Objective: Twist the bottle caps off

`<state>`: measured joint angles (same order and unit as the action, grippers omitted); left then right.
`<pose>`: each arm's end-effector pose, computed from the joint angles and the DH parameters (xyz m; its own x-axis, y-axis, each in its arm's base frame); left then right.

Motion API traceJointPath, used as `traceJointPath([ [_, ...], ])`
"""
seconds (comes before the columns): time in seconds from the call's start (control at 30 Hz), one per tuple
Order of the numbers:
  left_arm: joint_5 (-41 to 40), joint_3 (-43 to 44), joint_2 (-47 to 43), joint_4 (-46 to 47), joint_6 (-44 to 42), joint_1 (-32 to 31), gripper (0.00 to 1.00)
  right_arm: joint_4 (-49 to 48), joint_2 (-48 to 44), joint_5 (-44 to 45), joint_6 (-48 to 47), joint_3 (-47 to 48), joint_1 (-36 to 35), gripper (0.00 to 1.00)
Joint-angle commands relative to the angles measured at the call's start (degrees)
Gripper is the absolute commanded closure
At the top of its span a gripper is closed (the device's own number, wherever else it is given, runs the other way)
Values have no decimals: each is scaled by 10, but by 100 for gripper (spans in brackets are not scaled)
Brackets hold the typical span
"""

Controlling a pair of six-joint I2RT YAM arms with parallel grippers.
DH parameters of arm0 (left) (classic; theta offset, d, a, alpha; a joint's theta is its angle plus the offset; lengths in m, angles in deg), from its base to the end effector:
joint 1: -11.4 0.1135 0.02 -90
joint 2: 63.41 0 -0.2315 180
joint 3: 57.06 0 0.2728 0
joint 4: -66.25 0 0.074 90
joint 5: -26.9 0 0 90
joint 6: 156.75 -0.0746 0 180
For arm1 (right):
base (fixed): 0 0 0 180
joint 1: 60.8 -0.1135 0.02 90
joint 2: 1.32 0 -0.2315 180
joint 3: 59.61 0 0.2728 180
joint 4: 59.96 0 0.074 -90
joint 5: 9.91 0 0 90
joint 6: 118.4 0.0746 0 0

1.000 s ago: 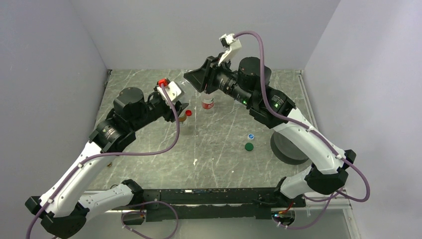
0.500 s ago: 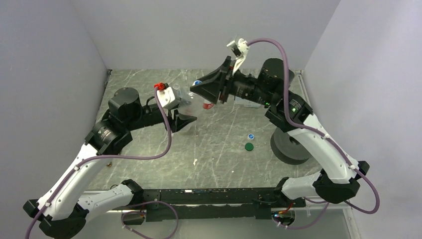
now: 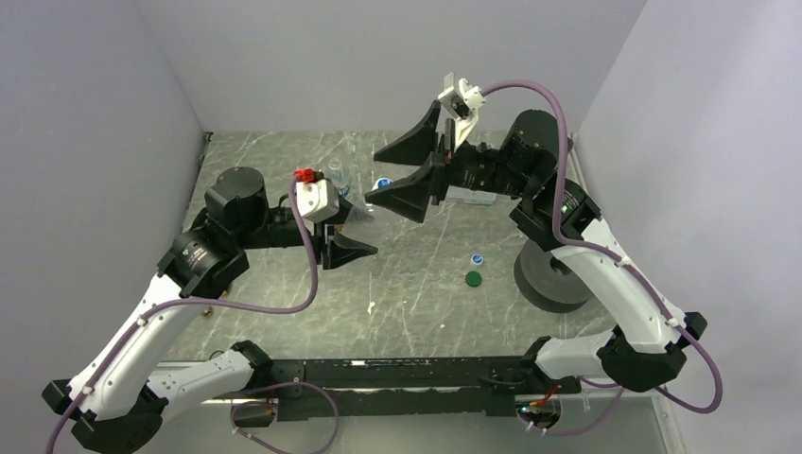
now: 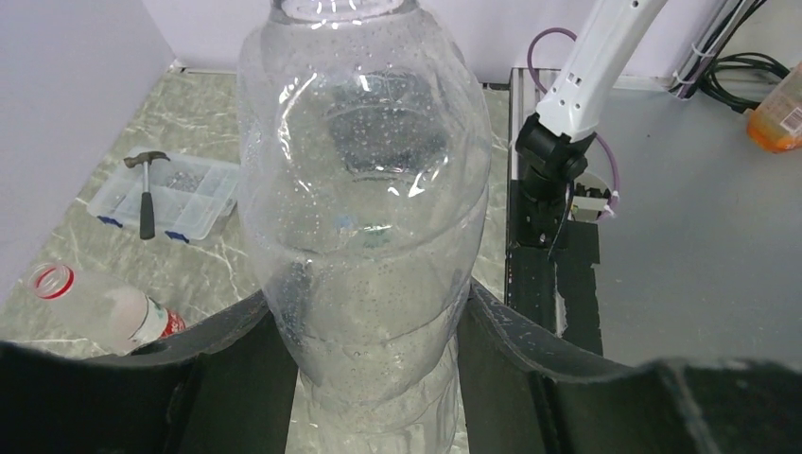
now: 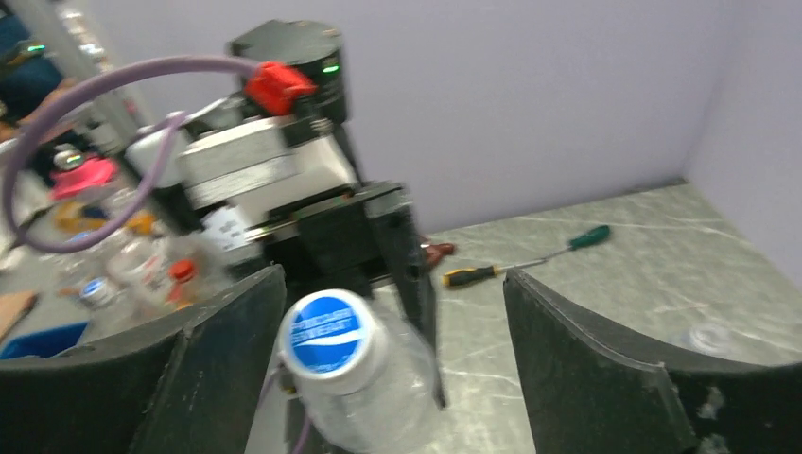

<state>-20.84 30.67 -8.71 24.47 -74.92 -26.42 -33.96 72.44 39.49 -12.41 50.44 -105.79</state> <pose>0.1609 -0.1884 0.4315 0.0202 0.1175 -0.9929 0.9860 0.1620 0.0392 0.1805 0.2490 0.5206 -0.1512 0.1446 -0.9779 -0.9861 0.0462 0.1593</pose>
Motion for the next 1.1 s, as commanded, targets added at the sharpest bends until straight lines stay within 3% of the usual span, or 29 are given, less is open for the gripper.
traceJointPath([
  [0.0, -44, -4, -11, 6, -33, -5, 84, 22, -15, 164, -4, 25, 3, 2],
  [0.17, -194, -21, -5, 20, -65, -5, 85, 70, 6, 299, 29, 64, -7, 0],
  [0.3, -276, -36, -5, 36, -76, -5, 84, 115, 38, 371, 33, 100, -34, 7],
  [0.7, -337, -40, 0, 49, -73, -5, 84, 126, 91, 389, 56, 117, -60, 31],
  [1.07, -329, -43, 1, 48, -67, -5, 85, 99, 80, 393, 61, 95, -62, 84],
])
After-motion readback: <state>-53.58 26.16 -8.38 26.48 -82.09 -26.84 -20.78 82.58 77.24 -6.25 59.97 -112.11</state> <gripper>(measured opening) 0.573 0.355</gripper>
